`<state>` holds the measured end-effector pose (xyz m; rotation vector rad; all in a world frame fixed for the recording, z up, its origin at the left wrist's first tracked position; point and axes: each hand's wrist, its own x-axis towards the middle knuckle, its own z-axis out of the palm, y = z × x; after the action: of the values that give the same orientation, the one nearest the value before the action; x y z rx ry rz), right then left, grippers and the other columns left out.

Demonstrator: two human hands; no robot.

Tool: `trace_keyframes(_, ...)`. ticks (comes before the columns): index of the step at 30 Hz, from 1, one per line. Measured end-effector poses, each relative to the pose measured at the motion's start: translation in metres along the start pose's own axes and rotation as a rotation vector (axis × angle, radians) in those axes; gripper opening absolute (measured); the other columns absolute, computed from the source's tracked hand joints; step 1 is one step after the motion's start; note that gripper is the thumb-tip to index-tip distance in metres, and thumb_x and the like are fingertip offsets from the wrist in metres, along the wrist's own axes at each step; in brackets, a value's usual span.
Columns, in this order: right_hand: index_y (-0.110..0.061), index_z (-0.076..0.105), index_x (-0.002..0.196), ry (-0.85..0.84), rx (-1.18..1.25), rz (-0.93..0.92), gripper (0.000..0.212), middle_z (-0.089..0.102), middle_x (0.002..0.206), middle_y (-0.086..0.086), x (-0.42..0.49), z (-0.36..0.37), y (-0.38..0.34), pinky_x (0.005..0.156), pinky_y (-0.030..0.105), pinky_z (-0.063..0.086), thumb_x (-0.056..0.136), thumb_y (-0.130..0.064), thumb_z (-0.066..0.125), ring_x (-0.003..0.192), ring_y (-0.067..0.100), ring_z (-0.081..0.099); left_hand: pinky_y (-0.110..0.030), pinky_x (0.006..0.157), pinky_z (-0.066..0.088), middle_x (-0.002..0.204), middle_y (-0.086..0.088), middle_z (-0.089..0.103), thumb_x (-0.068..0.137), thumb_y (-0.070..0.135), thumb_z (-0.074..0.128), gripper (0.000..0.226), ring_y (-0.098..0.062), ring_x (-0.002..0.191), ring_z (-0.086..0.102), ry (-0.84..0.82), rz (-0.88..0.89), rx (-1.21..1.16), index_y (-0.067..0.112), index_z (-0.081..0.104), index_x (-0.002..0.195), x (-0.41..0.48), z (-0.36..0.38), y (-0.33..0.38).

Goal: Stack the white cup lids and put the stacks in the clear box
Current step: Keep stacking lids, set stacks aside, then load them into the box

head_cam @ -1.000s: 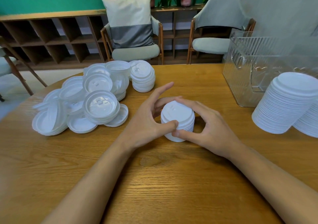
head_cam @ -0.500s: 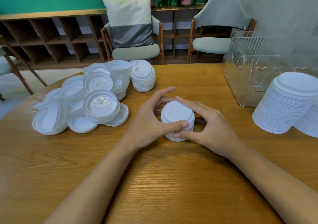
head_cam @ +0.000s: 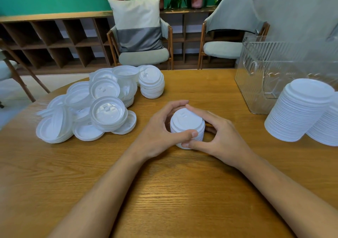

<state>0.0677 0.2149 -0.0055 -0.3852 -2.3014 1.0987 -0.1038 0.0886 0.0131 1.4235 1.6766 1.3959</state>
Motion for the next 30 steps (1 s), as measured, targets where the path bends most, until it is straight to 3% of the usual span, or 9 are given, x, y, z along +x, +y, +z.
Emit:
trace_keyframes(5,-0.038,0.053,0.151,0.028,-0.061,-0.017,0.088,0.063,0.136,-0.017,0.000,0.001,-0.002,0.105,0.025,0.049,0.073,-0.036,0.094,0.129,0.004,0.057,-0.030,0.111,0.048,0.138,0.014,0.066,0.081,0.032,0.091,0.077,-0.004,0.133,0.058,0.049,0.026,0.039,0.033,0.052,0.148,-0.004,0.004,-0.003)
trace_keyframes(7,-0.039,0.052,0.151,0.026,-0.071,-0.011,0.088,0.062,0.136,-0.019,0.000,0.002,-0.005,0.103,0.021,0.048,0.073,-0.038,0.094,0.129,0.001,0.056,-0.030,0.110,0.048,0.139,0.016,0.064,0.086,0.049,0.082,0.067,-0.002,0.135,0.055,0.140,0.068,0.088,0.033,0.055,0.145,-0.005,0.004,0.002)
trace_keyframes(9,-0.040,0.053,0.150,0.021,-0.080,-0.015,0.088,0.062,0.136,-0.020,0.001,0.003,-0.008,0.103,0.019,0.047,0.072,-0.041,0.095,0.130,0.000,0.055,-0.031,0.104,0.052,0.133,0.014,0.067,0.093,0.053,0.068,0.052,-0.005,0.130,0.059,0.266,0.149,0.138,0.026,0.063,0.137,-0.004,-0.002,0.009)
trace_keyframes(13,-0.044,0.055,0.147,0.012,-0.092,-0.020,0.089,0.063,0.136,-0.022,0.005,0.011,-0.019,0.103,0.013,0.044,0.068,-0.044,0.096,0.129,-0.003,0.055,-0.026,0.089,0.054,0.114,0.010,0.071,0.102,0.032,0.064,0.026,-0.010,0.112,0.067,0.445,0.298,0.339,0.015,0.072,0.121,-0.021,-0.031,0.010)
trace_keyframes(16,-0.046,0.056,0.145,0.005,-0.063,-0.006,0.088,0.063,0.135,-0.022,0.009,0.021,-0.028,0.100,0.007,0.041,0.067,-0.042,0.097,0.127,-0.007,0.055,-0.028,0.089,0.051,0.108,0.004,0.069,0.097,0.018,0.068,0.017,-0.013,0.105,0.065,0.532,0.370,0.596,0.013,0.074,0.112,-0.047,-0.062,-0.004)
trace_keyframes(21,-0.043,0.058,0.144,-0.005,-0.016,-0.003,0.087,0.062,0.135,-0.025,0.020,0.040,-0.043,0.098,0.005,0.042,0.067,-0.035,0.098,0.127,-0.012,0.053,-0.045,0.089,0.047,0.113,-0.003,0.070,0.091,0.026,0.073,0.023,-0.028,0.105,0.065,0.577,0.405,1.017,0.013,0.075,0.110,-0.071,-0.109,-0.026)
trace_keyframes(25,-0.041,0.057,0.145,-0.010,0.001,-0.011,0.087,0.061,0.137,-0.027,0.028,0.053,-0.043,0.100,0.007,0.043,0.067,-0.039,0.096,0.130,-0.010,0.052,-0.055,0.106,0.038,0.111,0.005,0.074,0.088,0.035,0.074,0.026,-0.020,0.107,0.068,0.578,0.288,1.060,0.021,0.077,0.109,-0.079,-0.117,-0.038)
trace_keyframes(30,-0.044,0.056,0.146,-0.005,0.006,0.009,0.088,0.060,0.137,-0.026,0.030,0.060,-0.039,0.099,0.005,0.041,0.067,-0.039,0.095,0.130,-0.011,0.051,-0.059,0.108,0.038,0.106,0.009,0.077,0.086,0.016,0.084,0.024,-0.017,0.101,0.072,0.570,0.317,1.038,0.022,0.079,0.109,-0.081,-0.118,-0.042)
